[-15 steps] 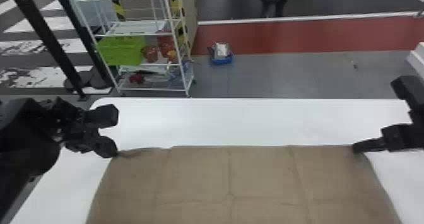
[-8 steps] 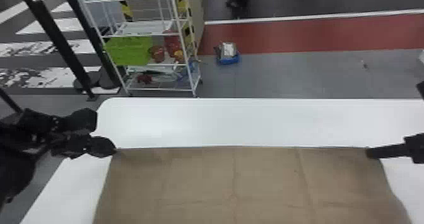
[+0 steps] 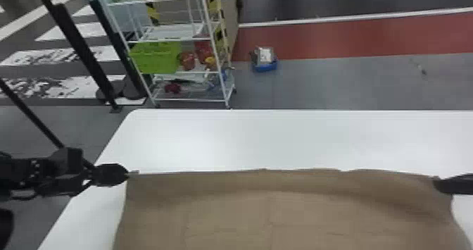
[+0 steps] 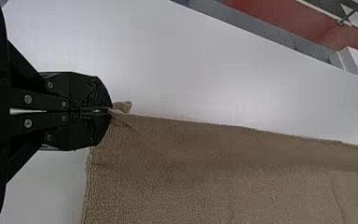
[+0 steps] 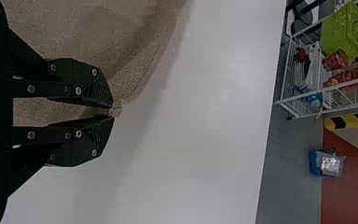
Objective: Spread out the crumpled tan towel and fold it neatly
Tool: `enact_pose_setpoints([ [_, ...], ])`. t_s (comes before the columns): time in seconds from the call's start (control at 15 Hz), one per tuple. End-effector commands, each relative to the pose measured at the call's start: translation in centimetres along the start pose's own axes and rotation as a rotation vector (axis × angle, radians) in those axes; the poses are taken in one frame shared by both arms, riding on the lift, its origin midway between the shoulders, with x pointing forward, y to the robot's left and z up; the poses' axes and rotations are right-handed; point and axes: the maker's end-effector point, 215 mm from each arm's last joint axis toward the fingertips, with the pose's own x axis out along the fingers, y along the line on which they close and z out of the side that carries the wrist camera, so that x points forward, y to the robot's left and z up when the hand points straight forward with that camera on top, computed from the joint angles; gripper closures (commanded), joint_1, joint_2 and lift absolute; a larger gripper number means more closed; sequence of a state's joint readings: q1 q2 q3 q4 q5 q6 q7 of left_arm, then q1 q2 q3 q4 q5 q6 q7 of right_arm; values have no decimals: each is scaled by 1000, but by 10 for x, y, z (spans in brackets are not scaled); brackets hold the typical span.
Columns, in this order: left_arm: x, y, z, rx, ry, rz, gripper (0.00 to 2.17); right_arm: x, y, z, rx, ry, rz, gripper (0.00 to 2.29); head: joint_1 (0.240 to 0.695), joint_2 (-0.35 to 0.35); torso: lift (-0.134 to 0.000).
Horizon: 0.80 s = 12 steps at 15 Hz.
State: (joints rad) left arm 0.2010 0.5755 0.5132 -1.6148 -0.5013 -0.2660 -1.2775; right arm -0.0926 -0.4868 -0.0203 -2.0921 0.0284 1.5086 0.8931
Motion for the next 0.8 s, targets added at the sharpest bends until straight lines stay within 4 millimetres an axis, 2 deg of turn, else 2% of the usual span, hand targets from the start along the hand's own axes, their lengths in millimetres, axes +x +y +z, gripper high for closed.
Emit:
enact_pose_setpoints([
  [0.0, -8, -12, -9, 0, -4, 8, 1406, -13, 16, -18, -12, 6, 19, 957, 695, 249, -122],
  [0.27, -16, -23, -5, 41, -26, 12, 1403, -24, 25, -58, 16, 35, 53, 957, 695, 281, -122],
  [0.4, -22, -25, -4, 74, -32, 22, 1406, -32, 25, -66, 20, 35, 63, 957, 695, 292, -122],
  [0.73, -35, -24, -10, 89, -26, 44, 1403, -52, 4, -59, 35, 1, 37, 957, 695, 275, -122],
])
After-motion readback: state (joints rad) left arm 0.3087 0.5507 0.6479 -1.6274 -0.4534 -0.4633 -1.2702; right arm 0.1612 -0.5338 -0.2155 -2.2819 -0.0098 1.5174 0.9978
